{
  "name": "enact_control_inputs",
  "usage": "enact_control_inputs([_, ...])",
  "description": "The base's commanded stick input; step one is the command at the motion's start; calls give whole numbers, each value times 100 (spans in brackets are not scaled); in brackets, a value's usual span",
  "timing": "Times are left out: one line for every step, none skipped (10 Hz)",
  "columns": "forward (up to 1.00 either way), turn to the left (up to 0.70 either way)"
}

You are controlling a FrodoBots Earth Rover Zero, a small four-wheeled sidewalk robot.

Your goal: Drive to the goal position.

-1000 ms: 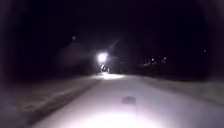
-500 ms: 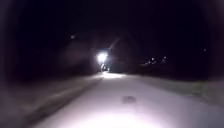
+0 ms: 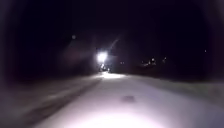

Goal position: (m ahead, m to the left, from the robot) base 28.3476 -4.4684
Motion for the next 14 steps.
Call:
enact_control_inputs([70,0])
enact_control_inputs([70,0])
enact_control_inputs([70,0])
enact_control_inputs([70,0])
enact_control_inputs([70,0])
enact_control_inputs([70,0])
enact_control_inputs([70,0])
enact_control_inputs([70,0])
enact_control_inputs([70,0])
enact_control_inputs([70,0])
enact_control_inputs([70,0])
enact_control_inputs([70,0])
enact_control_inputs([70,0])
enact_control_inputs([70,0])
